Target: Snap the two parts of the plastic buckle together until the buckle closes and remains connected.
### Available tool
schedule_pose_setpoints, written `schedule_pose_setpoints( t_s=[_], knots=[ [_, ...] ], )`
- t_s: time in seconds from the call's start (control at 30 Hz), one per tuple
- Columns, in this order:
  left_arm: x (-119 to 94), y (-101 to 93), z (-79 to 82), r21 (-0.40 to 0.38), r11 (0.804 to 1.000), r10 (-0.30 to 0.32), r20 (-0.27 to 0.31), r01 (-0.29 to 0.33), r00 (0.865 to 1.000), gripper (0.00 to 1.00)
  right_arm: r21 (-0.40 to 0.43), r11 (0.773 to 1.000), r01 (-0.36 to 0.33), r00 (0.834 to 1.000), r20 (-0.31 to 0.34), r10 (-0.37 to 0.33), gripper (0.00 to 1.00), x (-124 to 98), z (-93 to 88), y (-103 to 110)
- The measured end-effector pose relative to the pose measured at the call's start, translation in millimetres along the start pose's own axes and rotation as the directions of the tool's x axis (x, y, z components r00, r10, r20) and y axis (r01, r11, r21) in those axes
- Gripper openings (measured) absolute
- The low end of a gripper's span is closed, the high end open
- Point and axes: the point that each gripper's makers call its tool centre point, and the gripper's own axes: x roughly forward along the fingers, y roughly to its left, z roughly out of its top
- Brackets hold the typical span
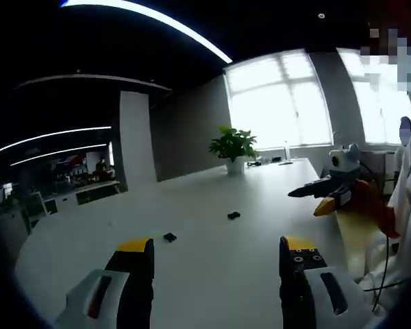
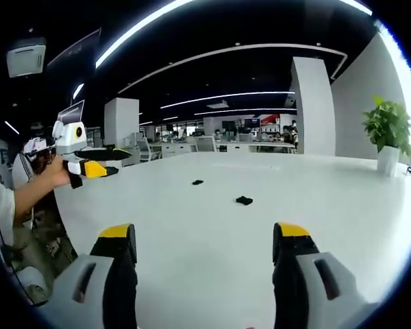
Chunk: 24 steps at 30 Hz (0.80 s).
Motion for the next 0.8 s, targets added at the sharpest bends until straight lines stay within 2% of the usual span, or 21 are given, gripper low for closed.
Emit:
schedule_pose_setpoints(
  t_s=[0.3, 0.57, 0.8],
  knots=[
    [8.0, 8.9, 1.3, -0.014, 0.999, -0.039, 0.011, 0.039, 0.999, 0.76, -0.001, 1.000, -0.007, 1.000, -0.002, 0.007, 0.81, 0.3, 0.0, 4.0],
    [19.2, 5.6, 0.6, -0.016, 0.996, -0.085, 0.013, 0.085, 0.996, 0.76, 0.002, 1.000, 0.006, 1.000, -0.003, -0.006, 0.81, -2.4, -0.4, 4.9],
    [34.8, 6.9, -4.6, -0.027, 0.995, -0.098, 0.002, 0.098, 0.995, 0.76, -0.005, 1.000, 0.026, 1.000, -0.006, -0.026, 0.81, -3.0, 0.2, 2.5]
  ],
)
